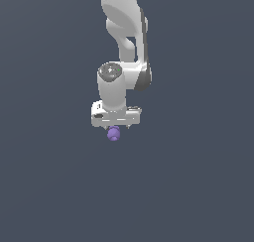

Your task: Pick up the object and move it to a goal position.

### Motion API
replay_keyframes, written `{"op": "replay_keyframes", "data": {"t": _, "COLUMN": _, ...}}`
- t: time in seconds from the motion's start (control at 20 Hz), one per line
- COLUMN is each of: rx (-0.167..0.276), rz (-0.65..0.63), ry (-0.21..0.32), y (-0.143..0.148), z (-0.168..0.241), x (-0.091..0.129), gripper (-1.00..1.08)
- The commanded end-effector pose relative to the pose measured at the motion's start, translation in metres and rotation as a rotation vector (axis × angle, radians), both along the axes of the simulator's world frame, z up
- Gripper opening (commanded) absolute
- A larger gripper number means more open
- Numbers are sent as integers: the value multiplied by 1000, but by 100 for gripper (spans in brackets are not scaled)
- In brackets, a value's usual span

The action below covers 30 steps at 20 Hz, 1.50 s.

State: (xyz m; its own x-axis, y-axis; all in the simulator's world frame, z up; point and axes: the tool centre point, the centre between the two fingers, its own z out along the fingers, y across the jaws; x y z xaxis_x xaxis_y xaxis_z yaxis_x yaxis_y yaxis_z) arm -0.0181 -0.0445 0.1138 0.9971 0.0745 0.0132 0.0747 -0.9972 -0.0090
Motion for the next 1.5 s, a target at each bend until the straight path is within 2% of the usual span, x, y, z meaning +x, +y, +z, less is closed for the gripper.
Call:
{"op": "replay_keyframes", "data": {"t": 0.0, "rx": -5, "rz": 17, "ry": 5, "y": -11, "z": -11, "x": -7, "gripper": 100}}
{"op": "replay_keyframes", "data": {"t": 0.3, "rx": -10, "rz": 33, "ry": 12, "y": -23, "z": -24, "x": -15, "gripper": 100}}
{"op": "replay_keyframes", "data": {"t": 0.6, "rx": -10, "rz": 30, "ry": 13, "y": -23, "z": -29, "x": -15, "gripper": 100}}
{"op": "replay_keyframes", "data": {"t": 1.05, "rx": -10, "rz": 33, "ry": 12, "y": -23, "z": -68, "x": -16, "gripper": 100}}
{"op": "replay_keyframes", "data": {"t": 1.3, "rx": -10, "rz": 34, "ry": 12, "y": -23, "z": -74, "x": -16, "gripper": 100}}
{"op": "replay_keyframes", "data": {"t": 1.35, "rx": -10, "rz": 34, "ry": 12, "y": -23, "z": -74, "x": -16, "gripper": -100}}
{"op": "replay_keyframes", "data": {"t": 1.45, "rx": -10, "rz": 34, "ry": 12, "y": -23, "z": -74, "x": -16, "gripper": -100}}
